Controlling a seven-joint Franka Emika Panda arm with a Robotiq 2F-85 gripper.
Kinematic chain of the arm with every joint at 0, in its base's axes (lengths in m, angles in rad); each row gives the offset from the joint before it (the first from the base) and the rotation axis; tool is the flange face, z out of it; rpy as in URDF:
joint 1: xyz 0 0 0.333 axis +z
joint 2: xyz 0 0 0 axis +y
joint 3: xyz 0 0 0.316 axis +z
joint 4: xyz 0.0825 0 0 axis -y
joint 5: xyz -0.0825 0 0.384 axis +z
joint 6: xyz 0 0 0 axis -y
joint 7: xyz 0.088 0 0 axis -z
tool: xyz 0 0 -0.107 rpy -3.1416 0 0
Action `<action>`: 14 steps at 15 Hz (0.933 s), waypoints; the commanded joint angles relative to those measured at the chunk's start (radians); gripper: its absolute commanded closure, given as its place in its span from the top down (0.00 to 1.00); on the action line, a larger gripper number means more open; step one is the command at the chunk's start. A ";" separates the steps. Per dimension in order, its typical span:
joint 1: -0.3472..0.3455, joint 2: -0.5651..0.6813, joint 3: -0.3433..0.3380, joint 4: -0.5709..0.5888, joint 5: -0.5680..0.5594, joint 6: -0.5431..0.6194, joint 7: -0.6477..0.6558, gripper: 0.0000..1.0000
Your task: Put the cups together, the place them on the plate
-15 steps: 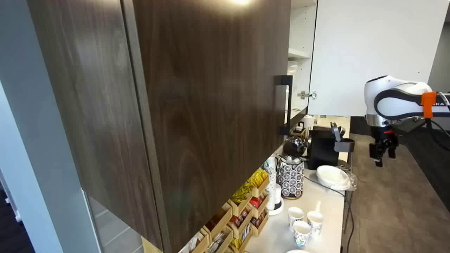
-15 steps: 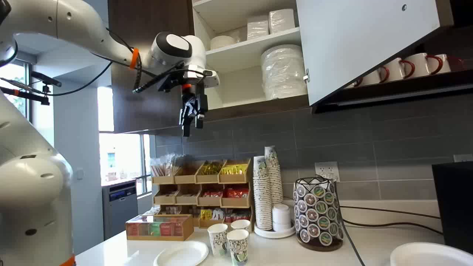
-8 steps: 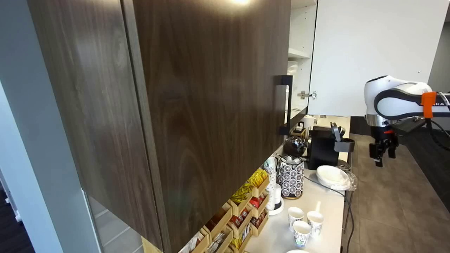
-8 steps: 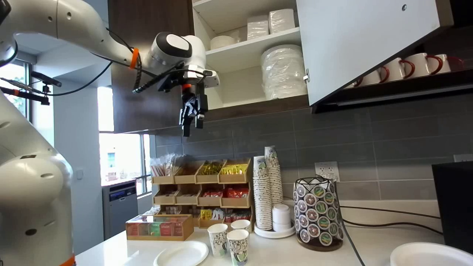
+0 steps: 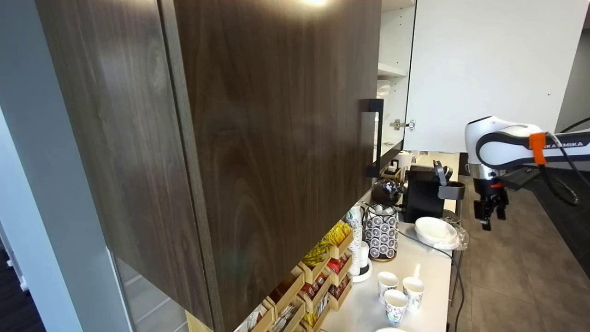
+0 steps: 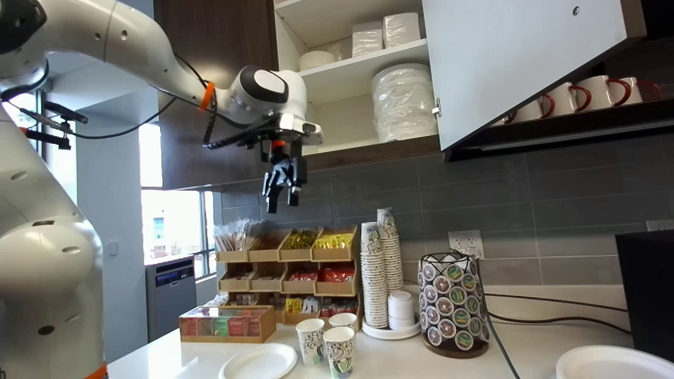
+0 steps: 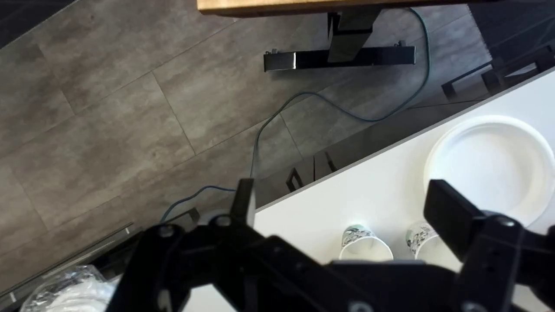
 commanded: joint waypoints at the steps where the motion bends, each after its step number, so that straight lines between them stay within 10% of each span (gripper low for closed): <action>1: 0.041 0.145 -0.023 -0.034 0.041 0.172 -0.064 1.00; 7: 0.058 0.343 0.011 -0.037 -0.006 0.443 -0.102 1.00; 14: 0.057 0.347 0.013 -0.032 0.007 0.437 -0.090 1.00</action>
